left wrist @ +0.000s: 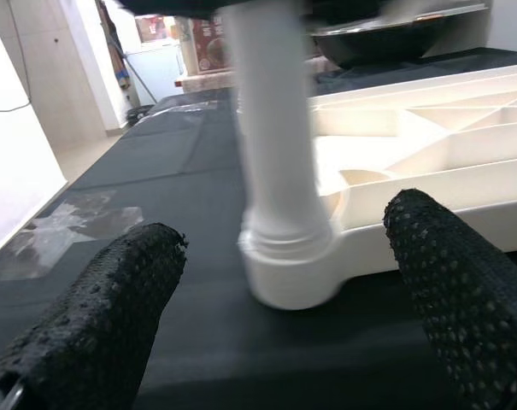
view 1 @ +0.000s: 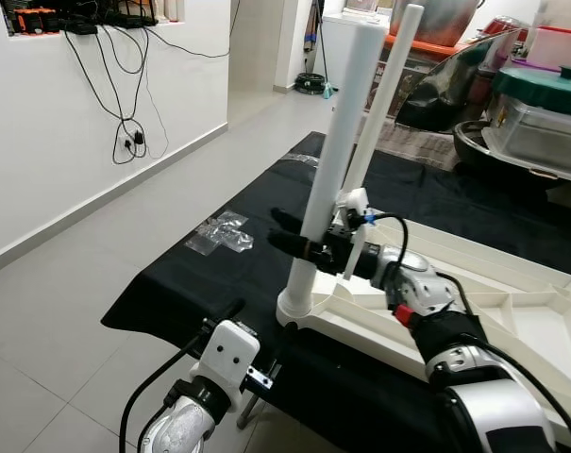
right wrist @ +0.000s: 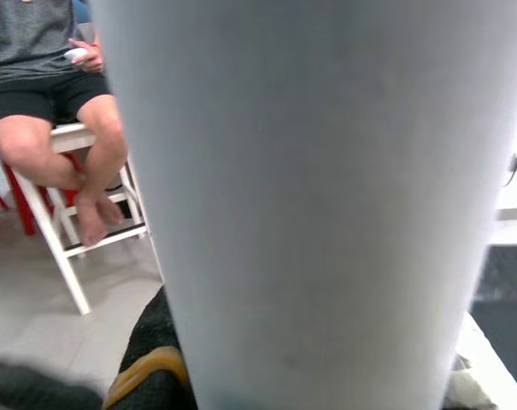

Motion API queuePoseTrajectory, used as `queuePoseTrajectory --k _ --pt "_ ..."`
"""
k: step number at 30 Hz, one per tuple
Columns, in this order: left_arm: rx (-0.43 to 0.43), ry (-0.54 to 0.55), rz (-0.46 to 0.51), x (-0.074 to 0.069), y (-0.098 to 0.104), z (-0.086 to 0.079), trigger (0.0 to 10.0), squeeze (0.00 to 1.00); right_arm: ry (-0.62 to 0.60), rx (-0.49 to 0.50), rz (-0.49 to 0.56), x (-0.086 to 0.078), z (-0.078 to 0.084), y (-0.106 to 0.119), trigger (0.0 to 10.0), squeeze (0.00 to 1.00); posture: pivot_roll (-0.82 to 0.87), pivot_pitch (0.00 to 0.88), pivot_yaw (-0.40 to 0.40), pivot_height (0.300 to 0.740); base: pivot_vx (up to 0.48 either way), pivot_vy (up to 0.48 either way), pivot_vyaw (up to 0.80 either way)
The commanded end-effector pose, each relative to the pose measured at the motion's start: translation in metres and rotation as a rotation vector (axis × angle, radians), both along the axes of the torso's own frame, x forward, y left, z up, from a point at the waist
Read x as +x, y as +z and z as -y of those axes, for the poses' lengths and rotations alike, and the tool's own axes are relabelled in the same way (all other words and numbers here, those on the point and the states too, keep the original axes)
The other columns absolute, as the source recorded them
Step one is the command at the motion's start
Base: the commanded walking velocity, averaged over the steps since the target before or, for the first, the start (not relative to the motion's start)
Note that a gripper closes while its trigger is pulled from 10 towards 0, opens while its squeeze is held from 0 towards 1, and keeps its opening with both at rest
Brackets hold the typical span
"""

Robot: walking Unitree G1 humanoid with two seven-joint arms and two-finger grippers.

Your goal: Building children table

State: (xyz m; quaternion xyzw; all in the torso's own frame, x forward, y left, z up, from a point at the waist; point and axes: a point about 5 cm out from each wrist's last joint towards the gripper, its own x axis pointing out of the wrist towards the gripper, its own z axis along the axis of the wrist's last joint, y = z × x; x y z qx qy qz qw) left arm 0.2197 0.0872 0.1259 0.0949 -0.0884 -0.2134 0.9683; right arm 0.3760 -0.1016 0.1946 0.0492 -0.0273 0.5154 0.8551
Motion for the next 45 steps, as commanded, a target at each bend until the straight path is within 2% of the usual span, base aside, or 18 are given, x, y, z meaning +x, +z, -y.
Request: queuePoseTrajectory --k 1,7,8,9,11,14,18,21,22,26,27,31,32,34,36,40,43,45 --pt "0.011 -0.005 -0.021 -0.001 -0.004 0.001 10.0 0.00 -0.204 0.041 0.004 0.012 0.005 0.007 0.0 0.00 0.08 0.011 -0.135 0.740 0.000 0.000 0.00" --pt "0.010 -0.004 -0.020 -0.001 -0.003 0.001 10.0 0.00 -0.827 0.035 -0.084 0.032 0.046 0.007 0.0 0.00 0.07 0.013 -0.134 0.740 0.000 0.000 0.00" --pt "0.010 -0.004 -0.020 -0.001 -0.003 0.001 10.0 0.00 -0.827 0.035 -0.084 0.032 0.046 0.007 0.0 0.00 0.07 0.013 -0.134 0.740 0.000 0.000 0.00" --pt "0.010 -0.006 -0.020 0.000 -0.003 0.002 10.0 0.00 -1.041 -0.012 -0.118 0.032 0.064 -0.001 0.0 0.00 0.06 0.014 -0.133 0.740 0.000 0.000 0.00" --pt "0.010 -0.006 -0.020 0.000 -0.003 0.002 10.0 0.00 -1.041 -0.012 -0.118 0.032 0.064 -0.001 0.0 0.00 0.06 0.014 -0.133 0.740 0.000 0.000 0.00" --pt "0.011 -0.009 -0.021 0.000 -0.004 0.002 10.0 0.00 -1.536 -0.137 -0.177 0.018 0.103 -0.022 0.0 0.00 0.07 0.014 -0.135 0.740 0.000 0.000 0.00" --pt "0.011 -0.006 -0.020 0.000 -0.003 0.002 10.0 0.00 -1.621 -0.131 -0.192 0.013 0.098 -0.026 0.0 0.00 0.07 0.020 -0.137 0.740 0.000 0.000 0.00" --pt "0.012 -0.005 -0.018 0.000 -0.003 0.002 10.0 0.00 -1.573 -0.096 -0.188 0.015 0.079 -0.024 0.0 0.00 0.07 0.018 -0.135 0.740 0.000 0.000 0.00" --pt "0.012 -0.005 -0.018 0.000 -0.003 0.002 10.0 0.00 -1.544 -0.073 -0.185 0.017 0.071 -0.022 10.0 0.00 0.07 0.018 -0.135 0.740 0.000 0.000 0.00" --pt "0.012 -0.007 -0.018 0.001 -0.003 0.002 10.0 0.00 -1.387 0.056 -0.143 0.022 0.049 -0.010 10.0 0.00 0.07 0.016 -0.134 0.740 0.000 0.000 0.00" --pt "0.011 -0.007 -0.018 0.001 -0.003 0.002 10.0 0.00 -1.293 0.099 -0.091 0.024 0.040 -0.002 10.0 1.00 0.07 0.018 -0.136 0.740 0.000 0.000 0.00" --pt "0.011 -0.006 -0.018 0.001 -0.003 0.002 10.0 0.00 -1.144 0.177 -0.063 0.025 0.028 0.009 10.0 1.00 0.07 0.018 -0.140 0.740 0.000 0.000 0.00" --pt "0.010 -0.005 -0.018 0.001 -0.003 0.002 10.0 0.00 -0.875 0.252 -0.106 0.028 0.021 0.017 10.0 0.00 0.07 0.014 -0.137 0.740 0.000 0.000 0.00" --pt "0.010 -0.004 -0.018 0.001 -0.003 0.002 10.0 0.00 -0.771 0.275 -0.117 0.027 0.018 0.019 10.0 0.00 0.07 0.014 -0.135 0.740 0.000 0.000 0.00" --pt "0.009 -0.005 -0.019 0.001 -0.004 0.002 10.0 0.00 -0.381 0.290 -0.168 0.018 0.010 0.019 10.0 0.00 0.07 0.014 -0.136 0.740 0.000 0.000 0.00" --pt "0.009 -0.006 -0.019 0.001 -0.004 0.002 10.0 0.00 -0.219 0.270 -0.146 0.010 0.010 0.021 10.0 0.00 0.07 0.012 -0.139 0.740 0.000 0.000 0.00" --pt "0.010 -0.005 -0.019 0.000 -0.004 0.002 10.0 0.00 0.091 0.246 -0.101 -0.007 0.017 0.025 10.0 0.00 0.07 0.007 -0.140 0.740 0.000 0.000 0.00" --pt "0.011 -0.005 -0.020 0.000 -0.004 0.002 10.0 0.00 0.154 0.199 -0.078 -0.009 0.015 0.024 10.0 0.00 0.07 0.005 -0.140 0.740 0.000 0.000 0.00"
